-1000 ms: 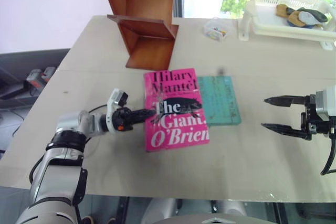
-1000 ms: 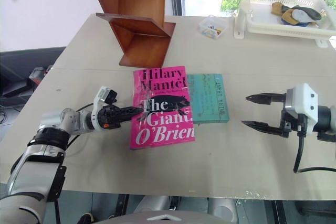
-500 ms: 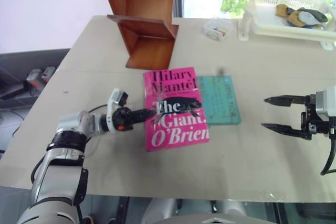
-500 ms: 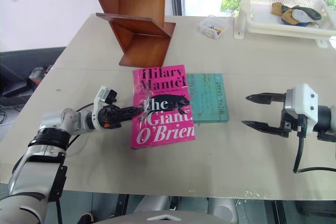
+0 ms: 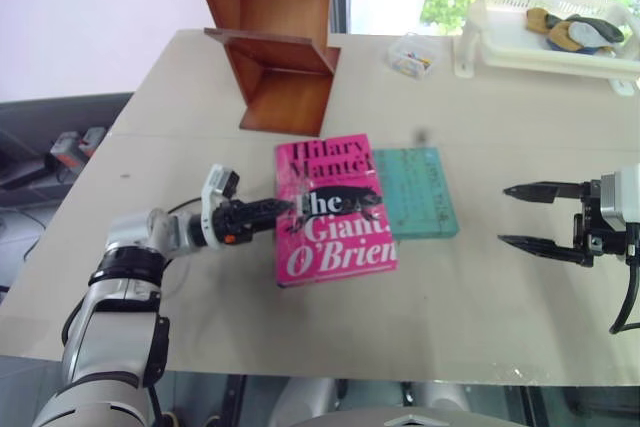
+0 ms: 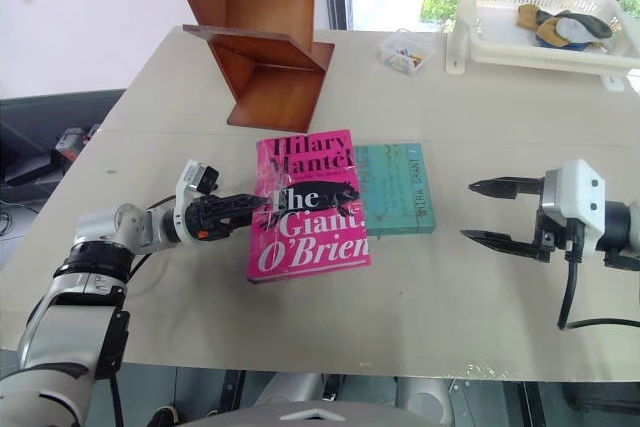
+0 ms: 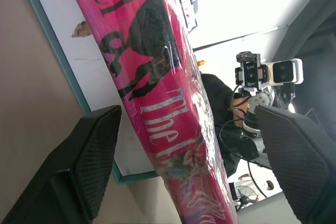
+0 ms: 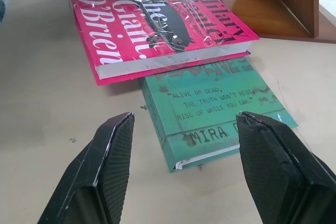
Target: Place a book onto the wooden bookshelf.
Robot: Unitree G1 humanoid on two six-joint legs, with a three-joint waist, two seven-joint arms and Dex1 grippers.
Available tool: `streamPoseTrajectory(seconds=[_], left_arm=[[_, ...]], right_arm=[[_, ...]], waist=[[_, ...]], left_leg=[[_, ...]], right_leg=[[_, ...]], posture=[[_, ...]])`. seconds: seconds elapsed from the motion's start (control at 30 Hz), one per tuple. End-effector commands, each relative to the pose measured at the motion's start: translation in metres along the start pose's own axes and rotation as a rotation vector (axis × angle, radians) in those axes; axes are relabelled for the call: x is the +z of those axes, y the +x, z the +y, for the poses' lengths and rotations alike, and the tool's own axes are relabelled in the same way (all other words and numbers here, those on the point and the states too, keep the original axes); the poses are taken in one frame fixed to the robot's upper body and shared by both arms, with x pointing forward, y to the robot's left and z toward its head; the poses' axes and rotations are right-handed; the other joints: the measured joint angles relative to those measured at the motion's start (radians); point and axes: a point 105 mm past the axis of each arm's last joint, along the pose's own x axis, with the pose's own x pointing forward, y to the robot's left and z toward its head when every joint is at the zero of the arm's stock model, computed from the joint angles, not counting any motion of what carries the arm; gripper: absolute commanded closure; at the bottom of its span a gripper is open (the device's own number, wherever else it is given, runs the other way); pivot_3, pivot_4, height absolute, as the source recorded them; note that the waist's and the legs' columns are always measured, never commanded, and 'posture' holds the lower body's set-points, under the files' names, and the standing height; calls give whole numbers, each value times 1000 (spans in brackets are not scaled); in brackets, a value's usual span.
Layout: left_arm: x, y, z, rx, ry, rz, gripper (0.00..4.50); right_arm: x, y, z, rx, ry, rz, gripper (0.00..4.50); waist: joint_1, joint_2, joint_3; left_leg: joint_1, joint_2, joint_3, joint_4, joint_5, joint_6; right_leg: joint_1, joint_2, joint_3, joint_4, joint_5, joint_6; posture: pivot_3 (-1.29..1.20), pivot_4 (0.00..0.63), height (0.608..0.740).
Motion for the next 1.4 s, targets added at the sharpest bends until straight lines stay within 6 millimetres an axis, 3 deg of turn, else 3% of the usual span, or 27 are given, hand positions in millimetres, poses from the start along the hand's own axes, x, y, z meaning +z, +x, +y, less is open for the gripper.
streamPoseTrajectory(seconds=[0.03,0.27,0.4,0.6,0.83,0.97,1.2,1.4], left_arm=[[6,-6,-7,-3,26,-6,46],[11,-7,-11,-18,32,-20,46],[9,-6,-12,-26,23,-9,1055],[8,-7,-12,-28,21,-11,3625],[10,-8,-13,-31,36,-25,3720],[20,-7,-25,-64,100,-51,3720],[51,-2,-65,-145,290,-115,3726],[73,24,-102,-127,623,-114,3726]], right_arm=[[7,-3,-1,-11,-45,-6,1354],[7,-3,-1,-14,-45,-2,1354],[6,-3,0,-14,-43,1,1354],[5,-4,1,-11,-41,2,1354],[5,-4,1,-10,-34,-3,1354],[5,-5,-1,-22,-22,-20,1354],[9,-13,-12,-79,5,-73,1354],[11,-34,-34,-210,94,-205,1354]], waist=[[0,0,0],[0,0,0],[0,0,0],[0,0,0],[0,0,0],[0,0,0],[0,0,0],[2,-1,0]], left_leg=[[0,0,0,0,0,0],[0,0,0,0,0,0],[0,0,0,0,0,0],[0,0,0,0,0,0],[0,0,0,0,0,0],[0,0,0,0,0,0],[0,0,0,0,0,0],[0,0,0,1,0,0]], right_leg=[[0,0,0,0,0,0],[0,0,0,0,0,0],[0,0,0,0,0,0],[0,0,0,0,0,0],[0,0,0,0,0,0],[0,0,0,0,0,0],[0,-2,0,0,0,0],[1,-3,-1,0,0,0]], posture=[[0,150,740],[0,150,740],[0,150,740],[0,150,740],[0,150,740],[0,150,740],[0,150,740],[0,150,740]])
